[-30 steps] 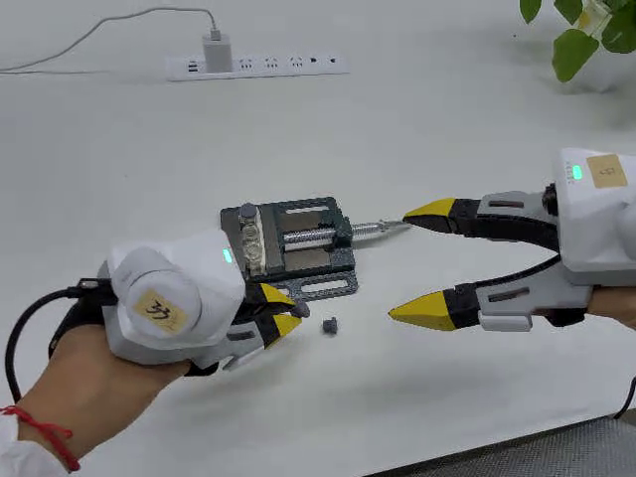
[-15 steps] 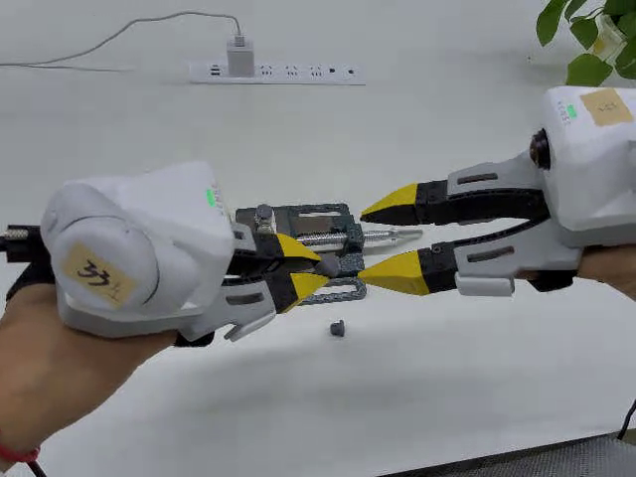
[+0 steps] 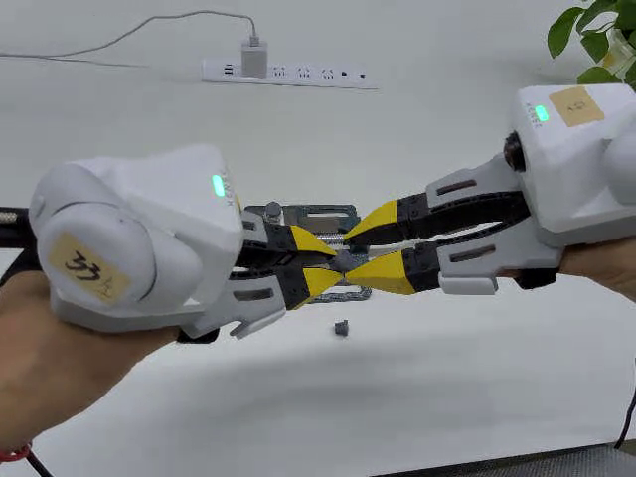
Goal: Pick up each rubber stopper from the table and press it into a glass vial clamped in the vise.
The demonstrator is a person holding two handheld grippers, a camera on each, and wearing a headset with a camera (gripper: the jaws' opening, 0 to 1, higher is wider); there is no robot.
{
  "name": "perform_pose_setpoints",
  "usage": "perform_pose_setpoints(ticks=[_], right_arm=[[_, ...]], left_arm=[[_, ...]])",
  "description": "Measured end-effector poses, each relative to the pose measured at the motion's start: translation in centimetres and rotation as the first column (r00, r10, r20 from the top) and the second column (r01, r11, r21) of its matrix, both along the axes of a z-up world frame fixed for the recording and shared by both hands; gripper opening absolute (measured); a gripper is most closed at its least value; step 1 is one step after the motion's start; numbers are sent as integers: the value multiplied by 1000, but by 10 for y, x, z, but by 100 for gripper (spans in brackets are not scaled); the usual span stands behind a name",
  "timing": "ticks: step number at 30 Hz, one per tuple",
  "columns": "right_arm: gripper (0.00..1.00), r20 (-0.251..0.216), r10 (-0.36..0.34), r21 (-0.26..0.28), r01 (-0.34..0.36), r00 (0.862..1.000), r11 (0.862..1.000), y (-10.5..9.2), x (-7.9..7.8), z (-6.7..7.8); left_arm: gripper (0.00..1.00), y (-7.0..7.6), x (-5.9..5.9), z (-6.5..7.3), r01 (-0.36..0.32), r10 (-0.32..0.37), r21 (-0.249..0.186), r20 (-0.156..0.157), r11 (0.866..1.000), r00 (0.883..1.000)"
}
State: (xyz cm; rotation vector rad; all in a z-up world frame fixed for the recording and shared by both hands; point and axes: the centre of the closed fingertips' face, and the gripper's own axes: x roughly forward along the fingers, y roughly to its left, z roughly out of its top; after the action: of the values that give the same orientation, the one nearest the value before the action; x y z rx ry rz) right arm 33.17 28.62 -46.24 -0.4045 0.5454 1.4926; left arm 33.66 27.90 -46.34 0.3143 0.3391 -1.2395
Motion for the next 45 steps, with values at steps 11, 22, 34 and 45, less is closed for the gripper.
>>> perform_pose_setpoints(ticks=[11,22,34,45], right_arm=[[8,2,8,-1,-8,1000,1000,2,-2,2],[7,-3,14,-1,-14,1000,1000,4,-3,3],[5,-1,13,-16,-13,1000,1000,4,-2,3],[5,-7,21,-31,-21,1000,999,5,-3,0]], left_arm=[[3,0,1,0,9,-9,5,7,1000,1000],[3,0,0,1,23,-23,10,19,1000,1000],[3,1,1,1,25,-25,8,23,1000,999],[4,3,-1,-3,21,-21,3,20,1000,1000]])
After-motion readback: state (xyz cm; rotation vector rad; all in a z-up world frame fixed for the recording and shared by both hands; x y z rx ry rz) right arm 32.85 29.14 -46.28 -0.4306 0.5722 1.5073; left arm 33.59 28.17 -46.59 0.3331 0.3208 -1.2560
